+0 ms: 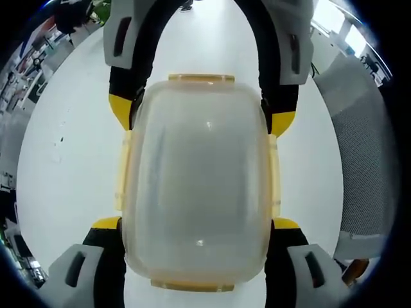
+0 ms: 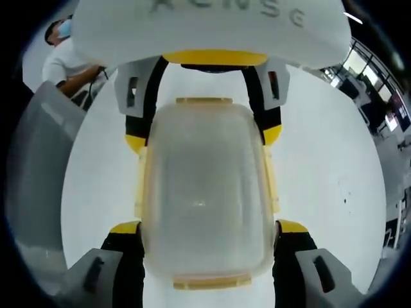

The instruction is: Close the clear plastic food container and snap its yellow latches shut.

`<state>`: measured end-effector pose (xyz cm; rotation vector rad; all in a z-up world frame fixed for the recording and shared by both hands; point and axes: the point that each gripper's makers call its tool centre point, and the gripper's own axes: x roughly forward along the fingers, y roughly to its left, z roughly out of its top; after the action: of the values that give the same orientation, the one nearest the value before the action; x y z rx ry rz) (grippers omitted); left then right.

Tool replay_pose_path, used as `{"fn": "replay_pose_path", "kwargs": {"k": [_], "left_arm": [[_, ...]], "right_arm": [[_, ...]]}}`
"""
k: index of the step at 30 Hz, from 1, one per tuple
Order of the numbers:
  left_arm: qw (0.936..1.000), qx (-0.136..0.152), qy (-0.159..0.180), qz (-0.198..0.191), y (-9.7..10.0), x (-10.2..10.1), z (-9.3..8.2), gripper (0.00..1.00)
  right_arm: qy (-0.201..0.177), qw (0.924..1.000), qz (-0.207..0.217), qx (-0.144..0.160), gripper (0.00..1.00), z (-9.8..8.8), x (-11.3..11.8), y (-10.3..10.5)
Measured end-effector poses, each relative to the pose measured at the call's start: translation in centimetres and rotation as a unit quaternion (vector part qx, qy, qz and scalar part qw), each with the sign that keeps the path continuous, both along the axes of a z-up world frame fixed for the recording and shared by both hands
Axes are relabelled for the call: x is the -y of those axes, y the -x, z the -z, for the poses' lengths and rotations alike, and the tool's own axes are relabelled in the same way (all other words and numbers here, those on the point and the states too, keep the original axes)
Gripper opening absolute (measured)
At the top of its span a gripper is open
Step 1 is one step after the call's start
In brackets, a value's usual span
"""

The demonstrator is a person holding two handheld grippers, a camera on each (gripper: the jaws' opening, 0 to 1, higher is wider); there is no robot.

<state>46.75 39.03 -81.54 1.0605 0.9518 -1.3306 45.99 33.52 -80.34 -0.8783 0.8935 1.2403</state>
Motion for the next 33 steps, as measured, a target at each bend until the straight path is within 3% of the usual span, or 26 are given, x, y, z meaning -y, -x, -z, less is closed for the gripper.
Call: {"fn": "replay_pose_path", "kwargs": {"k": [22, 26, 29, 33], "left_arm": [[0.9999, 0.005, 0.01, 0.0, -0.1, 0.02, -0.17, 0.91], [1.0, 0.008, 0.002, -0.005, -0.07, 0.02, -0.14, 0.92], [0.9999, 0.004, 0.007, -0.009, 0.27, 0.28, 0.01, 0.99], [0.9999, 0.011, 0.01, 0.001, 0.5, 0.22, -0.01, 0.99]], "right_arm": [[0.007, 1.0, -0.001, 0.002, 0.84, -0.08, -0.02, -0.02], [0.007, 0.9998, -0.016, 0.007, 0.84, -0.11, -0.02, 0.05], [0.013, 0.9974, -0.063, 0.032, 0.91, 0.16, -0.32, 0.33], [0.0, 0.9984, -0.05, 0.026, 0.94, 0.03, -0.93, 0.63]]}}
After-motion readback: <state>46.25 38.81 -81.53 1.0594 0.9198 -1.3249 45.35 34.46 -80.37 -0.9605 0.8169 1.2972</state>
